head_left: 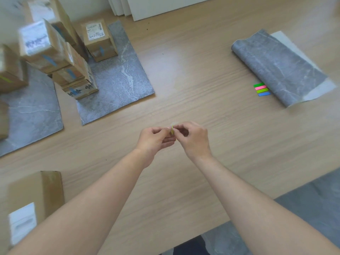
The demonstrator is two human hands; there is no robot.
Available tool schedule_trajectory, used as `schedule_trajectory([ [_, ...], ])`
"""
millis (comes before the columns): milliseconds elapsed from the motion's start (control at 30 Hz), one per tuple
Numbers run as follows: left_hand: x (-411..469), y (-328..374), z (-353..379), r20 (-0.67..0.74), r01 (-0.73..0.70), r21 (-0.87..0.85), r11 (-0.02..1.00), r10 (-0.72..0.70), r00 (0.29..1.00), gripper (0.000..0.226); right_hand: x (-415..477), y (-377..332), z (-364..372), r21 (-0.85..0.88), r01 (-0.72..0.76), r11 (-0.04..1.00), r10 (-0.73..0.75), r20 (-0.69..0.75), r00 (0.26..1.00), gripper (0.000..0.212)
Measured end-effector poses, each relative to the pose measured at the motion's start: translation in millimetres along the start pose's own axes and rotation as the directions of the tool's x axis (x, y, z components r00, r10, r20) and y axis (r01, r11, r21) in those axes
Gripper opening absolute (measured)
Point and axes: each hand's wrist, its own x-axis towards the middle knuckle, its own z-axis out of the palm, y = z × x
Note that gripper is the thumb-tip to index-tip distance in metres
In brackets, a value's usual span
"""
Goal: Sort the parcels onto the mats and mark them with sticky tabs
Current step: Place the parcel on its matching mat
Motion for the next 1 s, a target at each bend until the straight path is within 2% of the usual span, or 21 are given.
schedule_trajectory([
  [100,-18,-1,-20,-0.034,-0.017,-0.055,0.998,0.016,0.999,0.018,-13,-19,9,-0.004,0.123,0.992,-0.123,0.026,0.992,0.006],
  [233,-49,-5,-60,-0.086,-0.041,-0.212,0.976,0.023,0.996,0.012,-31,-47,26,0.043,0.227,0.973,-0.231,0.127,0.965,0.008],
  [400,-94,-23,-131,-0.150,-0.098,-0.356,0.929,0.046,0.988,0.007,-68,-91,72,0.139,0.277,0.951,-0.305,0.261,0.916,0.013],
  [533,-132,-53,-198,-0.203,-0.137,-0.401,0.906,0.059,0.977,0.003,-111,-128,117,0.144,0.276,0.950,-0.306,0.267,0.914,0.013],
  [733,-200,-114,-287,-0.255,-0.193,-0.277,0.941,0.122,0.959,0.003,-200,-178,180,0.191,0.123,0.974,-0.181,0.320,0.930,0.010],
  [900,-246,-159,-346,-0.248,-0.214,-0.152,0.965,0.172,0.953,0.003,-270,-205,218,0.176,0.092,0.980,-0.148,0.341,0.928,0.002],
  [1000,-263,-184,-368,-0.239,-0.227,-0.098,0.969,0.199,0.951,0.002,-301,-210,234,0.153,0.124,0.980,-0.172,0.361,0.917,0.002],
])
